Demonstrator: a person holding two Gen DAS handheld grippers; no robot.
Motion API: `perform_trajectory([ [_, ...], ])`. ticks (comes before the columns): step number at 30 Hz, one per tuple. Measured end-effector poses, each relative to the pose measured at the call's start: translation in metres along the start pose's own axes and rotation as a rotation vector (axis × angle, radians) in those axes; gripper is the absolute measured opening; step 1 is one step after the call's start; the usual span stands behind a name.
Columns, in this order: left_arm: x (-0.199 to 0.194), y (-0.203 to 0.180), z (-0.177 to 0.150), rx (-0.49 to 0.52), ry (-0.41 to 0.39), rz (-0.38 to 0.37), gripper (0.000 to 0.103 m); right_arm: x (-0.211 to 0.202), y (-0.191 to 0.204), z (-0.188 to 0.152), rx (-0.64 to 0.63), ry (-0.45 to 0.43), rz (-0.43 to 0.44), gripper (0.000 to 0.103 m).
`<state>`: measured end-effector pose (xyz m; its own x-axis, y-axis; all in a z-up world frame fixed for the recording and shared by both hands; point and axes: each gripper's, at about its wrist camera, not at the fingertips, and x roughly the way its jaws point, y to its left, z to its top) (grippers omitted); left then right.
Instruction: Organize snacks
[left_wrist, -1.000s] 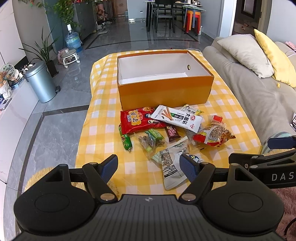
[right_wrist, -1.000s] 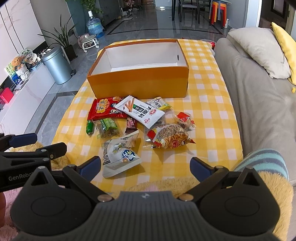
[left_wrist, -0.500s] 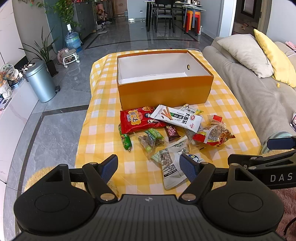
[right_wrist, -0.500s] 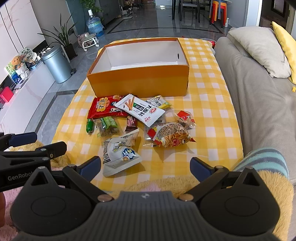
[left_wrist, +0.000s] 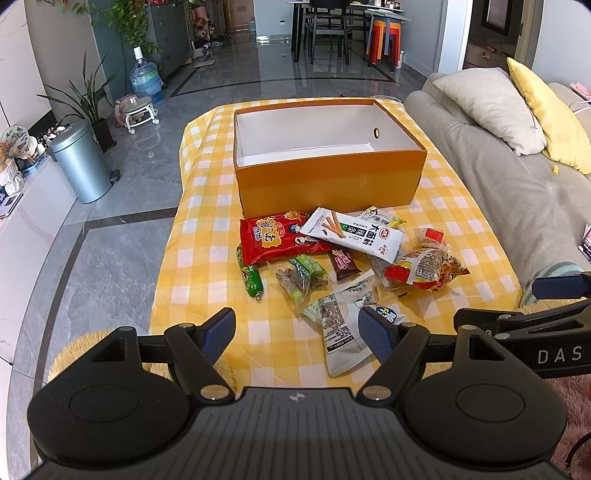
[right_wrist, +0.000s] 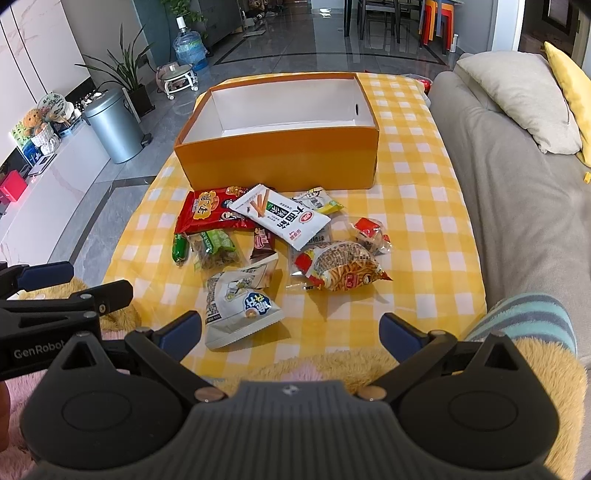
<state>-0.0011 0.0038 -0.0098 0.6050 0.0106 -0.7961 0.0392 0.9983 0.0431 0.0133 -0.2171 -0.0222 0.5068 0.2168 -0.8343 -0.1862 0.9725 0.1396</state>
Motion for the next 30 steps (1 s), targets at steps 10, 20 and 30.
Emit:
perform_trajectory([
  [10, 0.0003, 0.0002, -0.0001, -0.001, 0.002, 0.000, 0.089, 0.0012, 0.0004, -0.0009, -0.001, 0.006, 0.001, 0.099],
  [20, 0.0020, 0.0002, -0.0070, -0.005, 0.008, -0.001, 0.089, 0.0026, 0.0001, -0.0007, 0.000, 0.013, 0.003, 0.099],
  [30, 0.0065, -0.0008, -0.0016, 0.005, 0.043, -0.056, 0.086, 0.0085, -0.0049, 0.0035, 0.014, 0.039, 0.020, 0.099],
])
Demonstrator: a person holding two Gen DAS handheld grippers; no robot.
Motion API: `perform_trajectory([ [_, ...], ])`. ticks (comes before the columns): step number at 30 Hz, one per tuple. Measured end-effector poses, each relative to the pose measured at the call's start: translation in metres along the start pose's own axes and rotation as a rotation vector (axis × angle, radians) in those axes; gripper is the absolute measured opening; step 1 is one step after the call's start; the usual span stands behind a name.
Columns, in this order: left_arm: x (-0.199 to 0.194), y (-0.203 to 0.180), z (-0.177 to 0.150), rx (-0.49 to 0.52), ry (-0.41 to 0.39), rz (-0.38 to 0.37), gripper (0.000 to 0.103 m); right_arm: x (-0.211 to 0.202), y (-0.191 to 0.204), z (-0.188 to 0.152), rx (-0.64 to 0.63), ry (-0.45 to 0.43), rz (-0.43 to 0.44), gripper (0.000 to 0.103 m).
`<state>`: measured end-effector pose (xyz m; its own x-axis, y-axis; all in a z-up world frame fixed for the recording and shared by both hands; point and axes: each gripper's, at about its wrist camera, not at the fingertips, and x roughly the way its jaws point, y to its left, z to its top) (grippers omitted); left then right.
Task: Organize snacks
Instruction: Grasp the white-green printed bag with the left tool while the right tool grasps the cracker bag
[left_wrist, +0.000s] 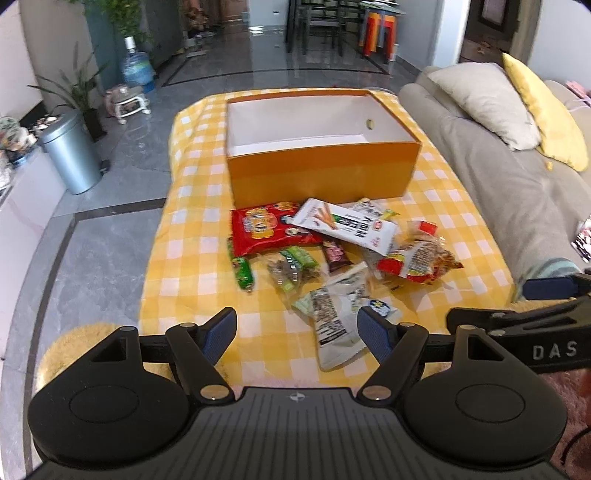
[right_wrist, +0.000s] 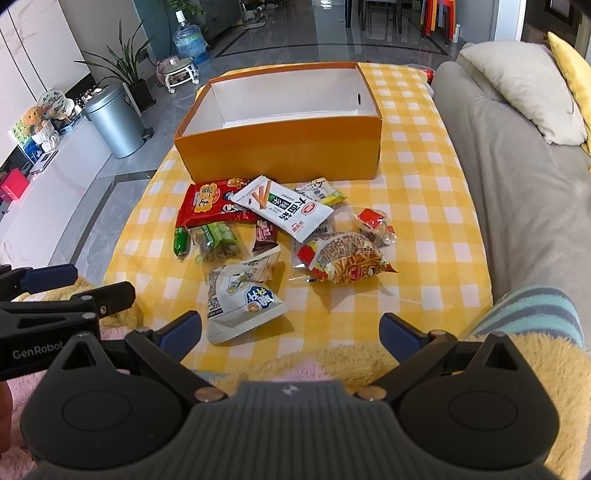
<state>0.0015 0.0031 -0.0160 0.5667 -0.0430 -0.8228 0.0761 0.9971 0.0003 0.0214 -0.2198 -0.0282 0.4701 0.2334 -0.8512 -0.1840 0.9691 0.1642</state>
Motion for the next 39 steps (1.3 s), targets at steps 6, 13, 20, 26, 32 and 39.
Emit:
perform_trajectory([
  [6, 0.010, 0.002, 0.012, -0.012, 0.066, -0.087, 0.081, 0.008, -0.009, 0.006, 0.001, -0.004, 0.006, 0.099],
  [13, 0.032, 0.003, 0.032, -0.072, 0.120, -0.165, 0.068, 0.024, -0.026, 0.020, -0.034, -0.034, -0.012, 0.094],
  [20, 0.073, -0.002, 0.049, -0.125, 0.211, -0.172, 0.066, 0.058, -0.043, 0.040, -0.122, -0.038, -0.013, 0.082],
  [26, 0.112, -0.005, 0.046, -0.165, 0.304, -0.119, 0.067, 0.087, -0.050, 0.047, -0.159, -0.036, -0.011, 0.082],
  [32, 0.140, -0.011, 0.040, -0.176, 0.387, -0.082, 0.074, 0.106, -0.057, 0.044, -0.153, -0.032, -0.015, 0.082],
  [39, 0.165, -0.019, 0.037, -0.192, 0.488, -0.077, 0.079, 0.124, -0.068, 0.044, -0.099, 0.008, 0.029, 0.074],
])
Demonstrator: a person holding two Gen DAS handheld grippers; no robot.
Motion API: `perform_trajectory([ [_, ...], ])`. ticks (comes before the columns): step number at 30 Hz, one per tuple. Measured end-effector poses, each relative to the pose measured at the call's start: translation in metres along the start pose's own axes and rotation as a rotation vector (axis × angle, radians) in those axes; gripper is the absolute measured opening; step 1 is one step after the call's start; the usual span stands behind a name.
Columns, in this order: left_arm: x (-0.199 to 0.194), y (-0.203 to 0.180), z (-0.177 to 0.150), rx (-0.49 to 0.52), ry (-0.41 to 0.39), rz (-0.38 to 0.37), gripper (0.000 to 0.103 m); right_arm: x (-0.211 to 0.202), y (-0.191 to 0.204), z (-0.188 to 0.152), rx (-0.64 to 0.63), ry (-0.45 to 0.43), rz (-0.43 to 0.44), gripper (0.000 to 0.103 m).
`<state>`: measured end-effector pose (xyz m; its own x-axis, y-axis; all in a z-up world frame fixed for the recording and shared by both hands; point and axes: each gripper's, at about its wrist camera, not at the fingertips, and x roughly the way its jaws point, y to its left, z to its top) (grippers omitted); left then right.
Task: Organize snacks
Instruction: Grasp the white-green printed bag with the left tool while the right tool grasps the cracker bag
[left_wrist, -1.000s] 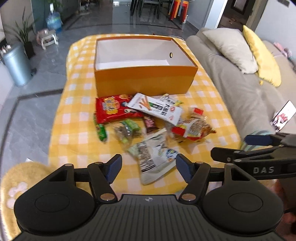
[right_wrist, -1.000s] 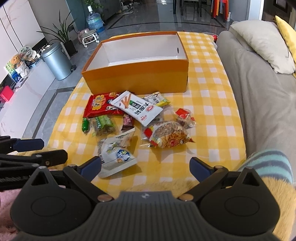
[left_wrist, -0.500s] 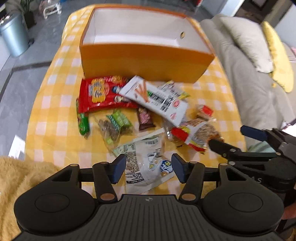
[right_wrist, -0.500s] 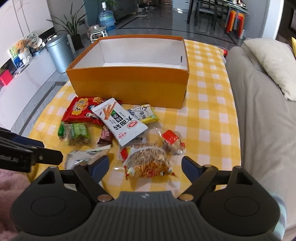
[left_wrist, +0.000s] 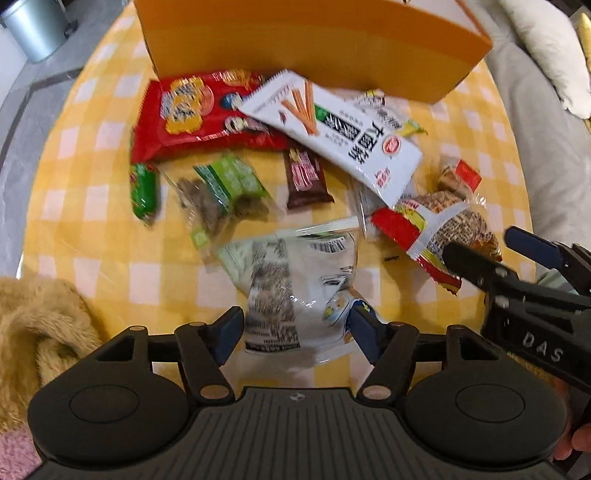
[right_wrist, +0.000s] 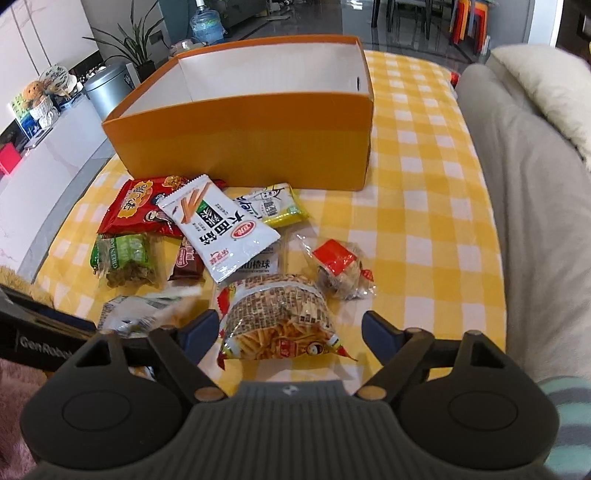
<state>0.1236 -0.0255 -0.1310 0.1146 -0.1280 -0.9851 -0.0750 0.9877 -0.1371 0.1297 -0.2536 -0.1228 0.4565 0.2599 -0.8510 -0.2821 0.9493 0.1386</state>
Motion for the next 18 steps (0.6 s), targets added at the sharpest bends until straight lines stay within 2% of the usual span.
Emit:
perform_trajectory([
  [6, 0.010, -0.012, 0.005, 0.031, 0.038, 0.025, 0.081, 0.011, -0.009, 0.000, 0.052, 0.028, 0.059, 0.073],
  [10, 0.022, -0.011, 0.009, 0.016, 0.092, 0.006, 0.071, 0.016, -0.011, 0.000, 0.067, 0.046, 0.094, 0.069],
  [18, 0.028, -0.019, 0.004, 0.039, 0.080, 0.005, 0.059, 0.018, -0.013, -0.002, 0.070, 0.060, 0.108, 0.061],
])
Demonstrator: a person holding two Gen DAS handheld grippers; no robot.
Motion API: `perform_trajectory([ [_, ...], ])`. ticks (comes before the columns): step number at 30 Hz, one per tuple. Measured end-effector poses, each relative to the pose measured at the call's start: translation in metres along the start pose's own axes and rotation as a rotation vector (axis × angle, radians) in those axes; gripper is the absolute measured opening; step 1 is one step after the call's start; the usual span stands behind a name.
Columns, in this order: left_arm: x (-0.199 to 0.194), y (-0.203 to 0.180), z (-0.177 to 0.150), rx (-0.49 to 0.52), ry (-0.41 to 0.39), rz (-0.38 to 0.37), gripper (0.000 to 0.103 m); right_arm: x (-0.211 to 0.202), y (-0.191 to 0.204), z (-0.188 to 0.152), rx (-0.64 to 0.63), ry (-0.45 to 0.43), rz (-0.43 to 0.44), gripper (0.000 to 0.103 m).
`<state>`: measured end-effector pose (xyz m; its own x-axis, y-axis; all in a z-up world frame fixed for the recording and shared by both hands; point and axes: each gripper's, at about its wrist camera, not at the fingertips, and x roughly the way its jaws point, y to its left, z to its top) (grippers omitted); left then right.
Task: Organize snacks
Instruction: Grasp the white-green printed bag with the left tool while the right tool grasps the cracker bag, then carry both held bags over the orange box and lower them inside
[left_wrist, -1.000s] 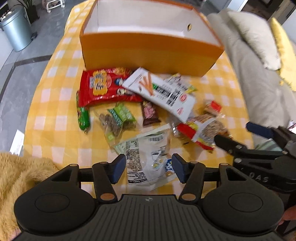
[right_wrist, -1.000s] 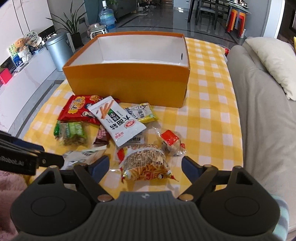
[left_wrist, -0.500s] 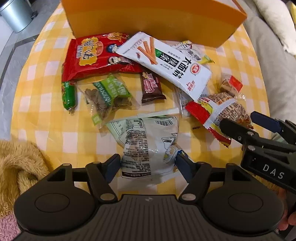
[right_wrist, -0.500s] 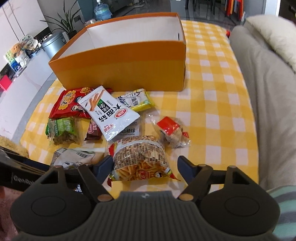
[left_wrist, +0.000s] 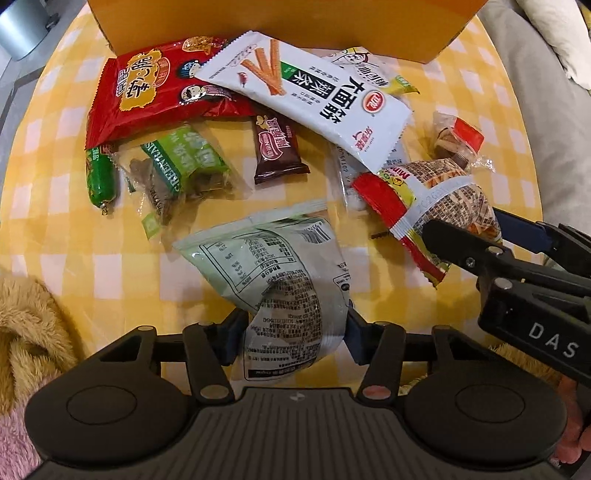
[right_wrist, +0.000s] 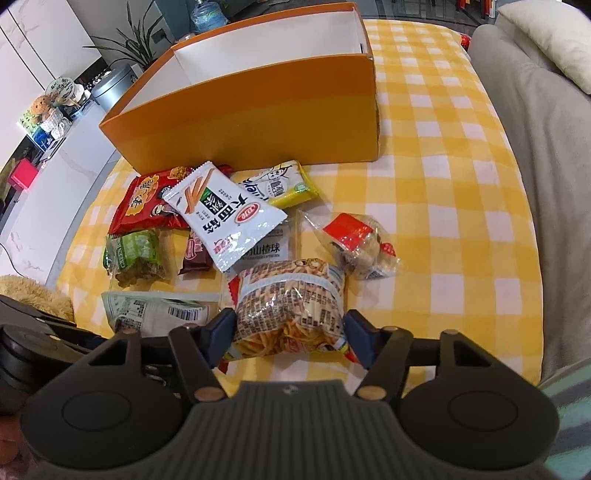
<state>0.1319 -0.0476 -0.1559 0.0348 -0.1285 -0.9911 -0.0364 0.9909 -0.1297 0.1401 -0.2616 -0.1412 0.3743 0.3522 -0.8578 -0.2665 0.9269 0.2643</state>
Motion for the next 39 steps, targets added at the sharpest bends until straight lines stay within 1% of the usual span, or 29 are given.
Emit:
perform_trajectory([
  [1, 0.000, 0.000, -0.002, 0.001, -0.003, -0.003, 0.058, 0.001, 0.001, 0.000, -0.007, 0.005, -0.003, 0.060],
  [4, -0.003, -0.002, -0.002, 0.004, -0.010, -0.014, 0.052, 0.008, 0.004, -0.002, -0.029, 0.055, -0.017, 0.055],
  [5, -0.004, -0.003, -0.002, 0.004, -0.017, -0.015, 0.052, 0.010, 0.005, -0.003, -0.035, 0.069, -0.022, 0.051],
  [6, -0.002, -0.005, -0.005, 0.008, -0.027, -0.013, 0.051, 0.011, 0.006, -0.003, -0.042, 0.074, -0.028, 0.050],
  [8, -0.005, -0.006, -0.007, 0.021, -0.044, -0.007, 0.049, 0.008, 0.008, -0.003, -0.055, 0.062, -0.035, 0.049],
  [15, -0.027, 0.003, -0.014, 0.007, -0.106, -0.050, 0.048, -0.005, 0.013, -0.006, -0.079, 0.031, -0.059, 0.046],
  [23, -0.068, 0.021, -0.024, -0.024, -0.239, -0.100, 0.048, -0.032, 0.017, -0.006, -0.084, -0.035, -0.065, 0.046],
  [29, -0.092, 0.033, -0.019, -0.037, -0.334, -0.136, 0.048, -0.061, 0.020, -0.004, -0.057, -0.088, -0.046, 0.045],
  [34, -0.111, 0.040, -0.014, -0.021, -0.394, -0.143, 0.048, -0.078, 0.029, 0.007, -0.058, -0.121, -0.038, 0.045],
  [39, -0.133, 0.047, 0.000, 0.005, -0.450, -0.126, 0.048, -0.092, 0.041, 0.029, -0.092, -0.166, -0.033, 0.045],
])
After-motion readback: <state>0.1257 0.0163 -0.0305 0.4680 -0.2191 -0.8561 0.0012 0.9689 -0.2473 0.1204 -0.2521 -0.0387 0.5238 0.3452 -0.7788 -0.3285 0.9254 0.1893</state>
